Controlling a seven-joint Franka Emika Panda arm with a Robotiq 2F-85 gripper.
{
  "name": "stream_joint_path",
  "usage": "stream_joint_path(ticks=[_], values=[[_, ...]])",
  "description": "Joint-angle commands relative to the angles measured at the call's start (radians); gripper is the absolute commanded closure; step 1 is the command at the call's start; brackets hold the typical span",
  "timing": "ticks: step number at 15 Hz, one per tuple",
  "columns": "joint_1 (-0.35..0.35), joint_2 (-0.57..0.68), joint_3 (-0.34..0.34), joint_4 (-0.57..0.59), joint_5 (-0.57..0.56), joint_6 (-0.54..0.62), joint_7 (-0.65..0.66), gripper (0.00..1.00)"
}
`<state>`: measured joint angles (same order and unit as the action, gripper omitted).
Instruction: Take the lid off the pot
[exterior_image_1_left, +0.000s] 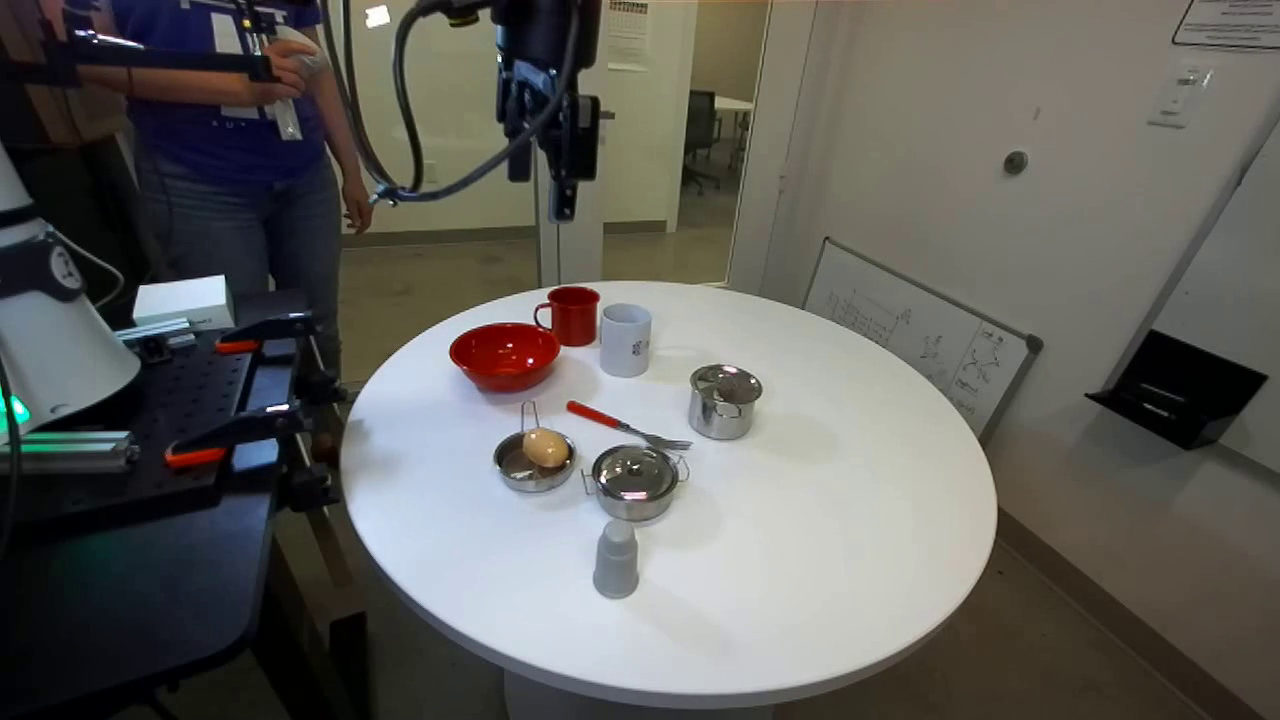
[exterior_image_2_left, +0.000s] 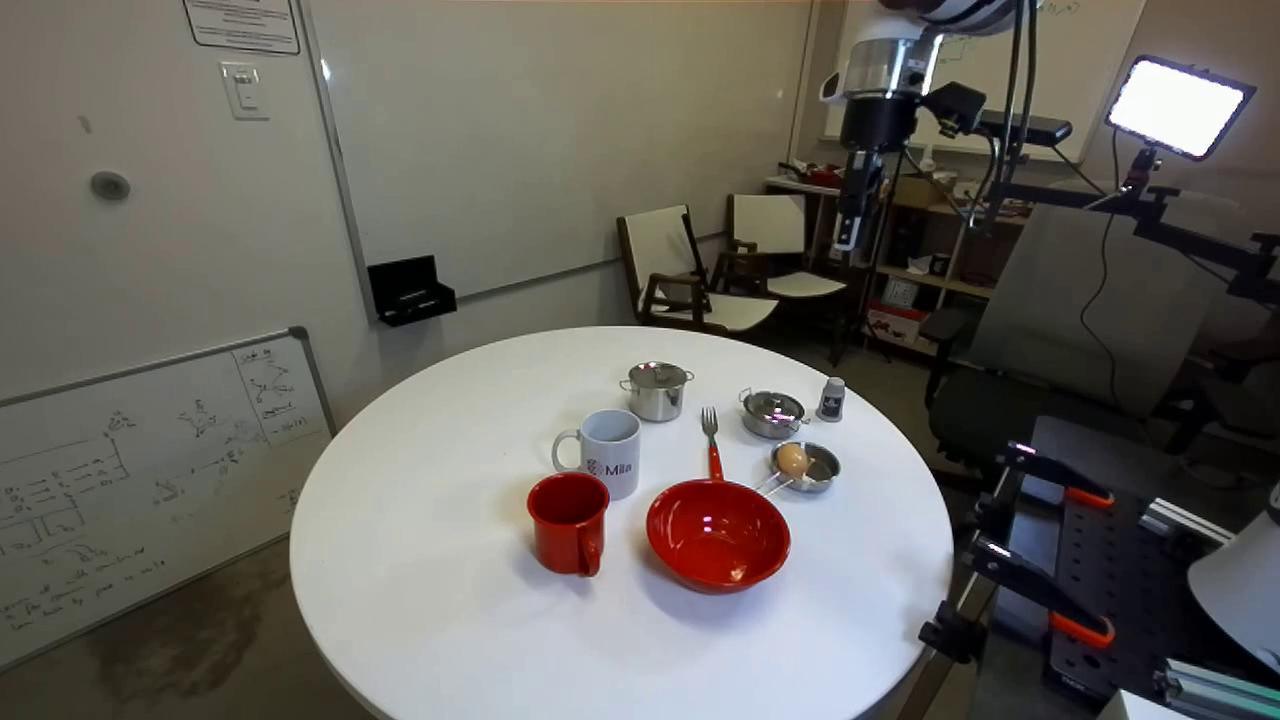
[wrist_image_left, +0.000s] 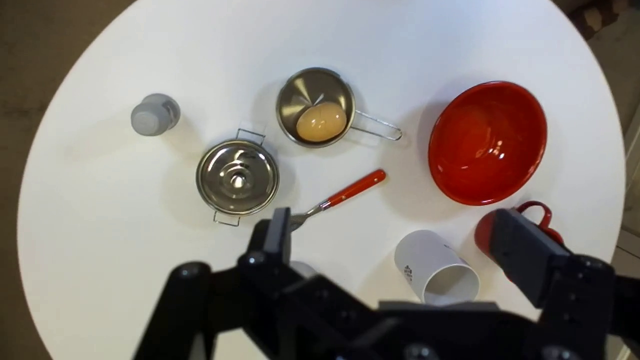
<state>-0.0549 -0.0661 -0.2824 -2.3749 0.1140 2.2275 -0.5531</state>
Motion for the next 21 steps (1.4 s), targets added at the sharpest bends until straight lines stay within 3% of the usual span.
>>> stream_joint_path(ticks=[1,5,12,16,21], values=[[-0.038,0.099,0.050,0.045,-0.002,0.122,0.087,0.00],[-0.065,0.160,0.076,0.068,0.009,0.174,0.186,0.00],[-0.082,0.145,0.092,0.041,-0.024,0.178,0.188,0.00],[-0.106,0.257,0.112,0.082,0.065,0.235,0.124,0.00],[-0.165,0.416,0.192,0.151,0.194,0.296,0.050,0.00]])
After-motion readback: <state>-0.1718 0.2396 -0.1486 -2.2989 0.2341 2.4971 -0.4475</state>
